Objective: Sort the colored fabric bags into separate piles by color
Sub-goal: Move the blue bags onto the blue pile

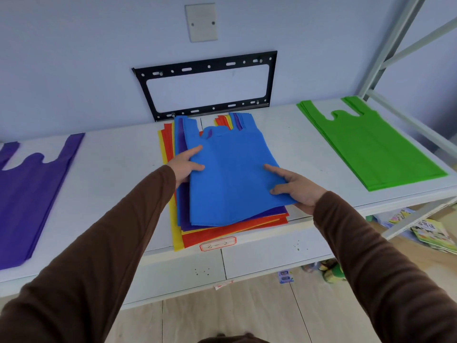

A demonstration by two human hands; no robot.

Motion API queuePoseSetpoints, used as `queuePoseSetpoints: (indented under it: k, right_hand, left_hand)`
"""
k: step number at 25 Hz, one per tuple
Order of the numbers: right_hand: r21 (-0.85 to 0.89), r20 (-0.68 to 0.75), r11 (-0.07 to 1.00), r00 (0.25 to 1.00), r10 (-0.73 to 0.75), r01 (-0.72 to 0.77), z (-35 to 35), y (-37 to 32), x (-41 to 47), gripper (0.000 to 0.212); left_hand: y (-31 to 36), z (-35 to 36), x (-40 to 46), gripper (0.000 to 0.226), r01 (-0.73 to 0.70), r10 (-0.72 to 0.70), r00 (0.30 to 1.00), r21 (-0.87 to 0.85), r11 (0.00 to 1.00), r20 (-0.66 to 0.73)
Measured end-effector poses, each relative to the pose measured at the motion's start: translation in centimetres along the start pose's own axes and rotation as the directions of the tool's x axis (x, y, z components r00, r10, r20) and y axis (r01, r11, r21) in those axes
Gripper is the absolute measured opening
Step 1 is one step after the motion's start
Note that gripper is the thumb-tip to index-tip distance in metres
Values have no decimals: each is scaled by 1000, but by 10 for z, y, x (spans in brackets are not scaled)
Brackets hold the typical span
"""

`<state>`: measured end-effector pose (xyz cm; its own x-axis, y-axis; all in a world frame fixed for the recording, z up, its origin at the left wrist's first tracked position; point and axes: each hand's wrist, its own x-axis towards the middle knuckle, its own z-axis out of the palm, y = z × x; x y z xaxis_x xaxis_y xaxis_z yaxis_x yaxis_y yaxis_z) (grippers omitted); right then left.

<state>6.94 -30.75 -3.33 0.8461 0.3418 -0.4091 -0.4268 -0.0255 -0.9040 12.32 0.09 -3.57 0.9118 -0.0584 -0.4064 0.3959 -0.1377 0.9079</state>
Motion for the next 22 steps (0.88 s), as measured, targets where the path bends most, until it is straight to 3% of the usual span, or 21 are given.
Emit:
queuePoseSetpoints:
  k: [3, 7, 10, 13, 15, 18, 20, 22]
  right_hand:
    - [74, -7, 997, 999, -33, 34, 6, -13, -2, 69]
    - [220, -28, 960, 985, -170, 172, 46, -51, -1, 71]
    - [206, 17, 935, 955, -297, 288, 104, -72, 8, 72]
    - [63, 72, 936, 934, -350, 346, 178, -67, 32, 75]
    - [-63, 92, 947, 947, -308, 314, 223, -45, 51, 77]
    - [-289, 55, 940, 983, -173, 181, 274, -5, 71, 79]
    - [-517, 10, 851, 994, -108, 98, 294, 12, 73, 78]
    - [-659, -37, 750, 993, -109, 58, 307, 21, 71, 75]
  left_hand:
    - [19, -4, 12, 86, -34, 27, 999, 270, 962, 27]
    - [85, -41, 1, 88, -167, 187, 982, 499, 850, 10]
    - [123, -113, -24, 94, -253, 336, 940, 542, 802, -59]
    - [105, -194, -61, 90, -319, 418, 896, 435, 842, -152]
    - [63, -233, -73, 89, -295, 380, 897, 335, 895, -224]
    - [-24, -280, -64, 88, -85, 159, 955, 285, 955, -249]
    - [-67, -295, -58, 88, 68, -9, 982, 309, 949, -189]
    - [-80, -302, -58, 88, 95, -30, 983, 364, 927, -180]
